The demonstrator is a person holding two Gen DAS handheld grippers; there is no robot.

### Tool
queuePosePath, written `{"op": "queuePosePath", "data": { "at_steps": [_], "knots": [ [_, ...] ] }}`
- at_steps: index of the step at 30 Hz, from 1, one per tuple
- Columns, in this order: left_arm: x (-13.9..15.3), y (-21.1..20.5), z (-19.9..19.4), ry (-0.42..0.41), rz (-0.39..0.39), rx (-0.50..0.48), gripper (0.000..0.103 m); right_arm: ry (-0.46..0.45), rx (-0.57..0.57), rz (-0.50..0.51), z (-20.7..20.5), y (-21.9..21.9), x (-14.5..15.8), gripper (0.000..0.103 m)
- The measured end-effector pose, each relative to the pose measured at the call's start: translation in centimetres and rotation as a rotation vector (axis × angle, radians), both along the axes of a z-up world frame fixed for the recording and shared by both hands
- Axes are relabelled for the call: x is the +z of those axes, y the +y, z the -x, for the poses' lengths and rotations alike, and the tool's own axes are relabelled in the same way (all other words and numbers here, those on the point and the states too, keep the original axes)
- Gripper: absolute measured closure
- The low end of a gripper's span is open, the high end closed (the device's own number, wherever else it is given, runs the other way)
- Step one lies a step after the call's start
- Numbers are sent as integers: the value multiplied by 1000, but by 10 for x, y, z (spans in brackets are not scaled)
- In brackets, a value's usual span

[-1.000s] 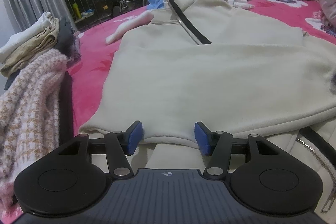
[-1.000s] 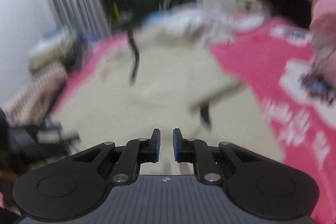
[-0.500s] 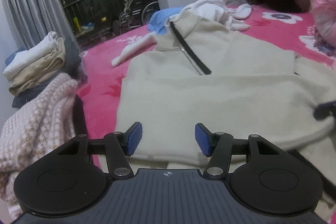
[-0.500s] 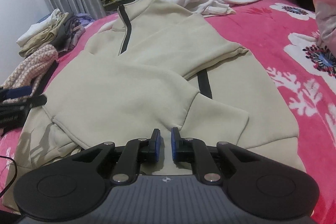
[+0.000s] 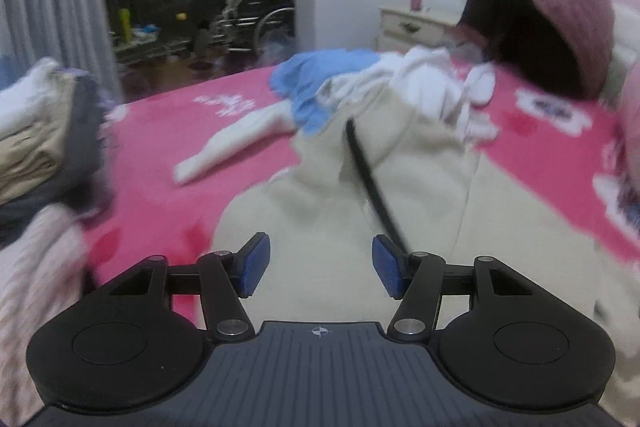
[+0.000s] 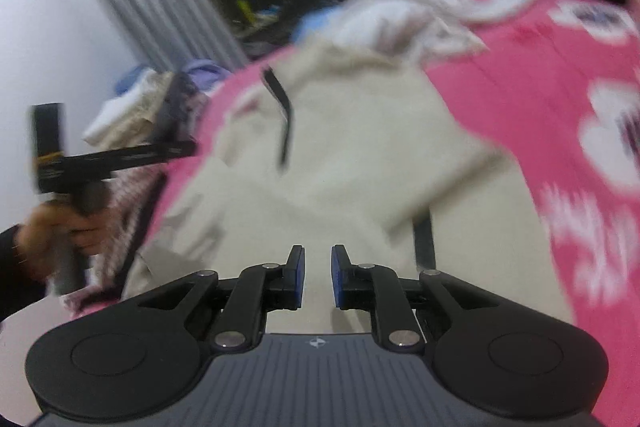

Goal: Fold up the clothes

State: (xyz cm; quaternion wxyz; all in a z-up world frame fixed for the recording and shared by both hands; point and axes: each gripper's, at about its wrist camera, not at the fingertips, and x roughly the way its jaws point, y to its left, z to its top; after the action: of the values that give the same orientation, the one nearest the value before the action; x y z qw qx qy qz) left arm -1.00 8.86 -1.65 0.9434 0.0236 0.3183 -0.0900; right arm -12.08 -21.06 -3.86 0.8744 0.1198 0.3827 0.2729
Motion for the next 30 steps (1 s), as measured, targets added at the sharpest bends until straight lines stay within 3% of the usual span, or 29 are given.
{"op": "queuePosePath", "data": {
  "at_steps": [3, 7, 12, 15, 18, 20, 23, 30],
  "knots": [
    [-7, -1, -31, -9, 20, -74, 31, -42, 62, 24, -56, 12, 20, 85],
    [-27, 5, -65, 9, 48, -76, 30, -123, 150, 76, -131, 45, 31, 81],
    [-40, 35, -99, 33, 272, -43, 30, -160, 250, 132, -218, 94, 20, 78],
    [-54, 66, -124, 51, 477, 62, 30, -160, 267, 136, -261, 110, 9, 74],
    [-75, 93, -148, 101, 670, 140, 33, -147, 274, 130, -292, 116, 1, 73],
    [-88, 100, -161, 138, 754, 143, 37, -150, 296, 136, -303, 119, -2, 73],
    [-101, 102, -177, 202, 825, 118, 41, -153, 352, 139, -317, 125, -5, 71],
    [-113, 110, -186, 232, 968, 90, 55, -152, 453, 126, -329, 131, -3, 71]
  ]
}}
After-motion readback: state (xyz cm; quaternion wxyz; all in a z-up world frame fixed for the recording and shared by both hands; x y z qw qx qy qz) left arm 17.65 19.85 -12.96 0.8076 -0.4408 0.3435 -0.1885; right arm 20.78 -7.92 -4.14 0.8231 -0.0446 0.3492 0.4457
